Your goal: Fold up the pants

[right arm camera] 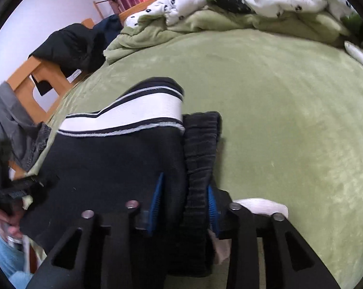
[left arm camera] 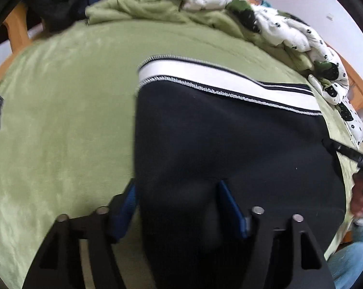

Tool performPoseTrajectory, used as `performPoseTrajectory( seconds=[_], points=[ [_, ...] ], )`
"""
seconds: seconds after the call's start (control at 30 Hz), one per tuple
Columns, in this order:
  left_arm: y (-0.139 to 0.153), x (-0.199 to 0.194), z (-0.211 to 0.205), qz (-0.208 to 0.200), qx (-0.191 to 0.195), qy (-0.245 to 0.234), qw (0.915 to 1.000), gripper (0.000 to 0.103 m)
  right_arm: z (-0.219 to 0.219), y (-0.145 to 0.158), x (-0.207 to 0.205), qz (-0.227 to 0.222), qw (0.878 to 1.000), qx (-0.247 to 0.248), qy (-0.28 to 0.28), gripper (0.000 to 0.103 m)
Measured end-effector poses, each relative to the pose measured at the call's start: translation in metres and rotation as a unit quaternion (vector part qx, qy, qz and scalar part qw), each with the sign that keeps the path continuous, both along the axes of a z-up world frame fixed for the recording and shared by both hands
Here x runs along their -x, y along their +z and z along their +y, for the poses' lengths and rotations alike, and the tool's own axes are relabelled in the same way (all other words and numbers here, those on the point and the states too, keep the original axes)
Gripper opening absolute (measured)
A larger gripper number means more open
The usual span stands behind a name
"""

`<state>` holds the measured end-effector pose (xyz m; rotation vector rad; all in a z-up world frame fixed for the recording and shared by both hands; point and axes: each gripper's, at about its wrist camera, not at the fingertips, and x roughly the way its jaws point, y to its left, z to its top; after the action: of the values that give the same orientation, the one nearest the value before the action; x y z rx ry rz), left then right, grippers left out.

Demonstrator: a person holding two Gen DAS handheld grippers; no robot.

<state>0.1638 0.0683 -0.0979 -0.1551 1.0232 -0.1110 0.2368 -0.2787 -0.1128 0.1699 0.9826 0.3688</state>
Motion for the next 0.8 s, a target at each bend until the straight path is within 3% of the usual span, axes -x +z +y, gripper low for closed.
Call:
performPoseTrajectory(
  seconds=[0.13, 0.27, 0.33, 0.43, 0.47, 0.53, 0.57, 0.6, 0.63, 0.7, 0.73, 0.8],
  points=[
    [0.01, 0.02, 0.018, -0.009, -0.002, -0.008, 0.9999, 0.072, -0.001, 0.027, 0.015, -0.016, 0.999, 0.049, -0.009, 0.053],
    [0.023, 0.041, 0.039, -0.013, 0.008, -0.002, 0.9999, 0.072, 0.002, 0.057, 0.037, -0.068, 0.997, 0.038, -0.008, 0.053],
    [0.028, 0.053, 0.047, -0.018, 0.008, 0.006, 0.9998, 0.072, 0.014, 0.058, 0.036, -0.072, 0.997, 0.041, 0.004, 0.052],
    [0.03, 0.073, 0.058, -0.025, 0.019, 0.012, 0.9994, 0.072, 0.04, 0.04, 0.014, -0.06, 0.994, 0.09, 0.022, 0.049],
    [0.029, 0.076, 0.058, -0.027, 0.02, 0.009, 0.9994, 0.072, 0.048, 0.029, 0.005, -0.047, 0.992, 0.112, 0.025, 0.041],
    [0.026, 0.092, 0.062, -0.027, 0.032, -0.013, 0.999, 0.072, 0.053, 0.007, -0.004, -0.03, 0.99, 0.134, 0.019, 0.035],
    [0.025, 0.099, 0.062, -0.023, 0.04, -0.027, 0.9986, 0.072, 0.054, 0.008, -0.001, -0.043, 0.991, 0.127, 0.023, 0.017],
    [0.023, 0.107, 0.062, -0.02, 0.049, -0.05, 0.9973, 0.072, 0.054, 0.015, 0.003, -0.05, 0.991, 0.124, 0.034, 0.009],
    [0.024, 0.117, 0.057, -0.02, 0.056, -0.079, 0.9951, 0.072, 0.049, 0.026, 0.005, -0.051, 0.993, 0.102, 0.034, 0.009],
    [0.027, 0.13, 0.047, -0.028, 0.047, -0.114, 0.9919, 0.072, 0.025, 0.045, 0.008, -0.052, 0.998, 0.014, 0.02, 0.009],
    [0.027, 0.133, 0.039, -0.031, 0.042, -0.124, 0.9909, 0.072, 0.02, 0.047, 0.007, -0.051, 0.999, 0.009, 0.008, 0.009],
    [0.022, 0.13, 0.025, -0.022, 0.043, -0.13, 0.9904, 0.072, 0.019, 0.04, 0.005, -0.048, 0.997, 0.058, -0.007, 0.009]
  ],
)
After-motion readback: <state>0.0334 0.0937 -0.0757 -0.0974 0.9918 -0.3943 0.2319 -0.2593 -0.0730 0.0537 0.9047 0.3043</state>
